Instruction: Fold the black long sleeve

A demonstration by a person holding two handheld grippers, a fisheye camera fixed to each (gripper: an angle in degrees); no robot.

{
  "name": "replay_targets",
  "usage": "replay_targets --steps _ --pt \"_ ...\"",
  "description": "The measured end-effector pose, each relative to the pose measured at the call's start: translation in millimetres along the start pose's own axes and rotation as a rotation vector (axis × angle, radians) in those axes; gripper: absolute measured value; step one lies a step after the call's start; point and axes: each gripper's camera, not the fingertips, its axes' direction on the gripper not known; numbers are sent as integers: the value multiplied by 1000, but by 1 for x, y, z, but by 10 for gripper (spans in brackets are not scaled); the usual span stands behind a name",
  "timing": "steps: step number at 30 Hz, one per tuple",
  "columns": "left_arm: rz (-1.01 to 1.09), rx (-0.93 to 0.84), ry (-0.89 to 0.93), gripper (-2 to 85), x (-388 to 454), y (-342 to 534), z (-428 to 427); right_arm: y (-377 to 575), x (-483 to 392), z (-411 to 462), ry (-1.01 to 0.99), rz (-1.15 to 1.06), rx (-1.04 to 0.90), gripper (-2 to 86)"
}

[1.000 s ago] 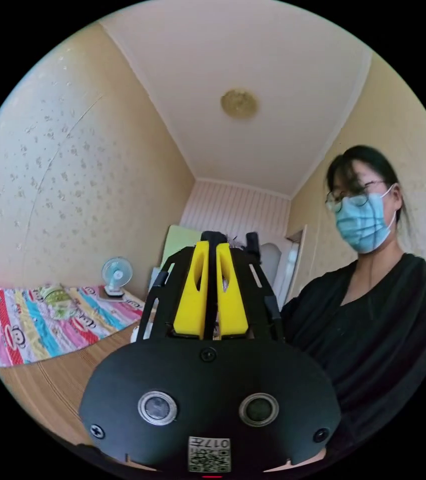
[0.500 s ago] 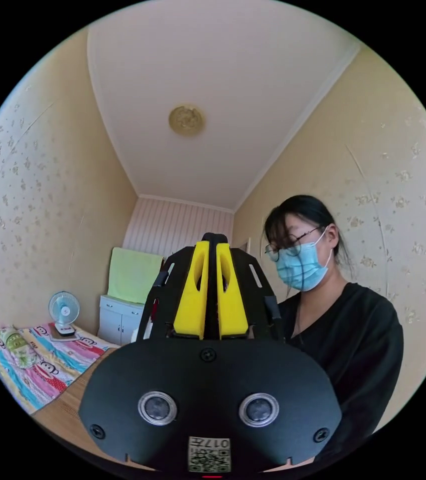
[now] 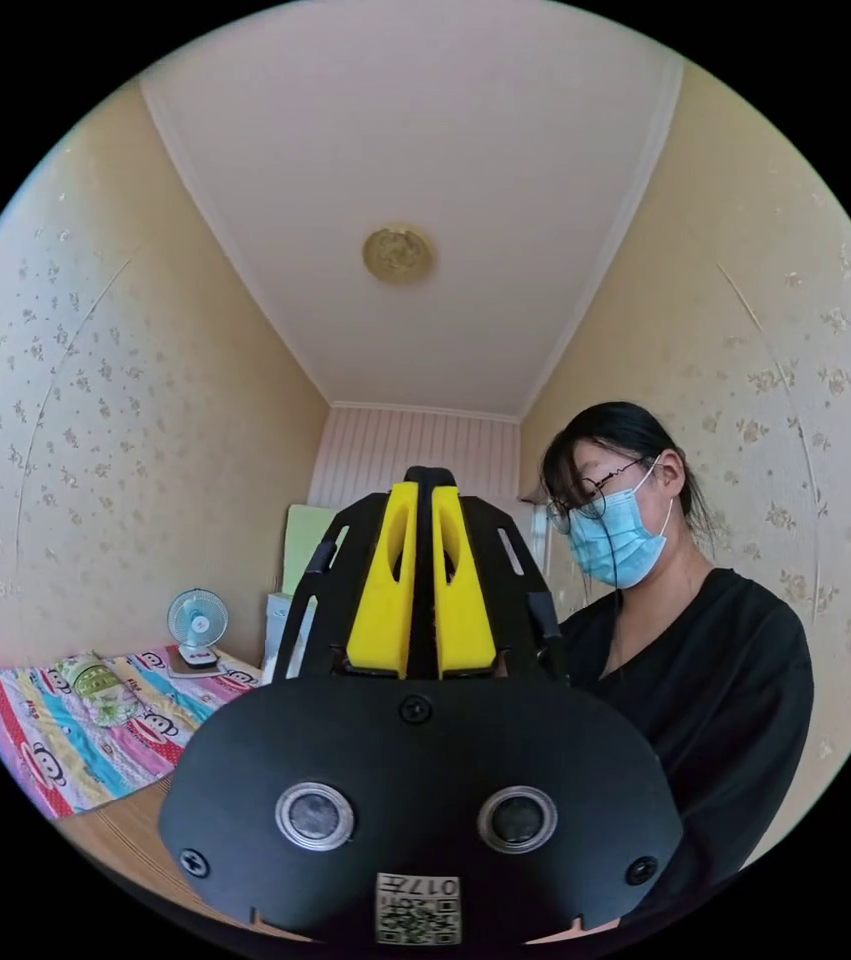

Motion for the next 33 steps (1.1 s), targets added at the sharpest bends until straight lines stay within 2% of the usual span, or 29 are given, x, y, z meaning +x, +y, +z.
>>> replay_targets --steps 3,7,10,12,20,24,27,30,33 --pt "-13 21 -54 -1 7 -4 -27 2 -15 -15 68 28 10 38" --pt "-41 48 -60 -1 7 -8 -45 -4 -7 -12 255 155 -32 139" --pt "-60 56 -74 -1 5 -14 -53 -15 0 17 155 121 -44 147" --pt "-72 53 -95 -1 3 -21 -57 -25 3 36 92 106 -60 144" --pt "-79 39 -153 0 0 -51 -80 -49 0 14 253 150 64 94" --pt "-67 50 -152 1 -1 -68 -94 -58 10 1 263 195 57 108" --pt "-79 56 -154 2 -7 -80 -103 -69 17 5 254 228 10 74" --pt "-82 53 -188 2 -8 -93 -122 -71 -3 -18 197 164 99 32" --pt "-72 44 -255 3 -5 -106 -154 -67 -36 -65 297 147 218 21"
